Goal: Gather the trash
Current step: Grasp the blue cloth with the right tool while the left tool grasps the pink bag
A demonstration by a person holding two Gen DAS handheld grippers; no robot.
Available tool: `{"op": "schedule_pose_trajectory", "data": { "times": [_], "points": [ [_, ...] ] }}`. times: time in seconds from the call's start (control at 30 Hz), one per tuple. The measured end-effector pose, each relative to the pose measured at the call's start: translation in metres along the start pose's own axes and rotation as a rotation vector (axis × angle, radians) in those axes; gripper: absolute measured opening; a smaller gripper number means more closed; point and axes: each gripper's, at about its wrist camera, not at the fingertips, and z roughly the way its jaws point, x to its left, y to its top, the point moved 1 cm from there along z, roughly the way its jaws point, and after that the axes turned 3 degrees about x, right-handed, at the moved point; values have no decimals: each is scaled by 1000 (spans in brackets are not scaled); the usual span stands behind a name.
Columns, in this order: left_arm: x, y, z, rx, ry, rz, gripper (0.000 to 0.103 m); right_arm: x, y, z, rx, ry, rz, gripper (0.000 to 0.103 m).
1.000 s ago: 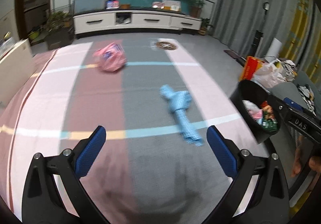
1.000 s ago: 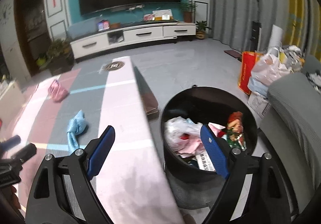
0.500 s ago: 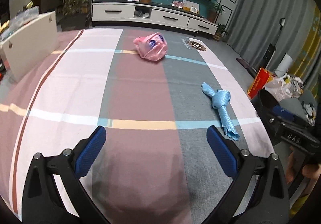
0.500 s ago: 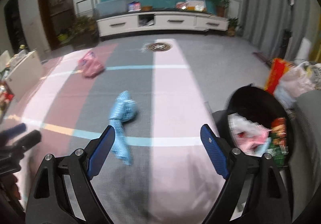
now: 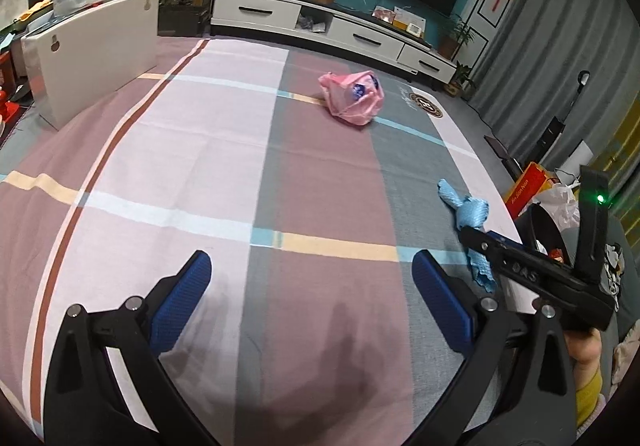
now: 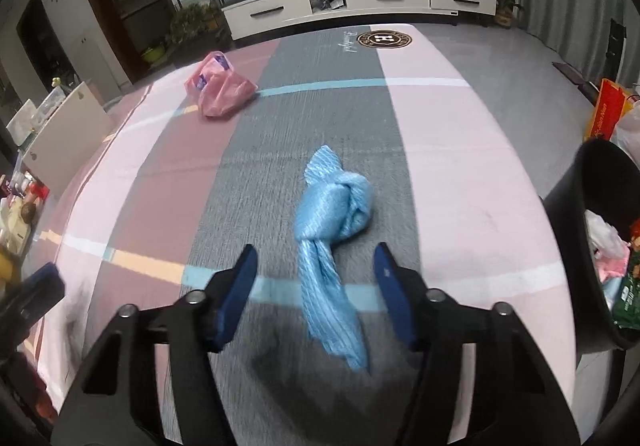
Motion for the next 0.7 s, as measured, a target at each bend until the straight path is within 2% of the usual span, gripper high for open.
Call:
{"op": "schedule_pose_trajectory", "data": {
  "times": [0.1, 0.17, 0.37, 0.53, 0.7],
  "points": [
    [4, 2, 0, -1, 4, -4, 100, 2, 6, 9, 9, -28, -9, 25],
    [6, 5, 1, 0, 6, -3, 100, 1, 9, 13, 3, -32, -12, 15],
    [0, 27, 13, -12, -12, -22, 100, -1, 33, 1, -96, 6, 12, 13],
    [-17, 78, 47, -13, -17, -69, 100, -19, 51, 2, -132, 32, 81, 13],
    [-35, 130, 96, 24, -73, -157, 100, -33, 52, 0, -129, 49, 112, 13]
  ]
}}
